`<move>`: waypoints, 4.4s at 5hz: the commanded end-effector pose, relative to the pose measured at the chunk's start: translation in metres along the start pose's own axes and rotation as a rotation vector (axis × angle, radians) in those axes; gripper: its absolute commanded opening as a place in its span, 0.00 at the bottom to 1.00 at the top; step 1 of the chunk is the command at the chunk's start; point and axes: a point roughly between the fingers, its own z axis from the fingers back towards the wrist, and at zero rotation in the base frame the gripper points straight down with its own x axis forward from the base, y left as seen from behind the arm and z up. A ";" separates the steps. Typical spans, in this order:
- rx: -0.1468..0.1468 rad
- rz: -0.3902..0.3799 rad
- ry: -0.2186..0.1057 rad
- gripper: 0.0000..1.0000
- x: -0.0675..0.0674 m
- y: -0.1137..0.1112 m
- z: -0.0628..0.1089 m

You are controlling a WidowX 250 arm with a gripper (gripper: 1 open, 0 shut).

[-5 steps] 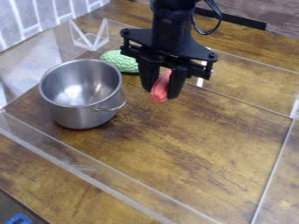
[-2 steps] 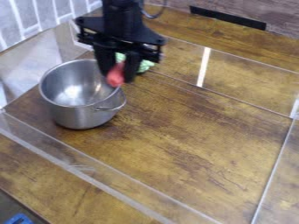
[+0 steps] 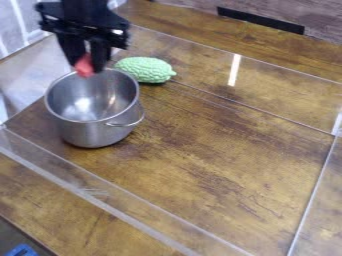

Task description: Move the pink spoon to the left

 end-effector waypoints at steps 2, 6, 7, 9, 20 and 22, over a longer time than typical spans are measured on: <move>-0.073 0.009 -0.056 0.00 0.004 -0.058 0.014; -0.058 0.038 -0.070 0.00 0.020 -0.009 0.018; -0.055 0.037 -0.074 0.00 0.023 0.005 0.014; -0.082 0.034 -0.078 0.00 0.028 0.016 -0.005; -0.108 -0.022 -0.094 0.00 0.050 0.070 -0.073; -0.094 -0.037 -0.084 0.00 0.050 0.073 -0.077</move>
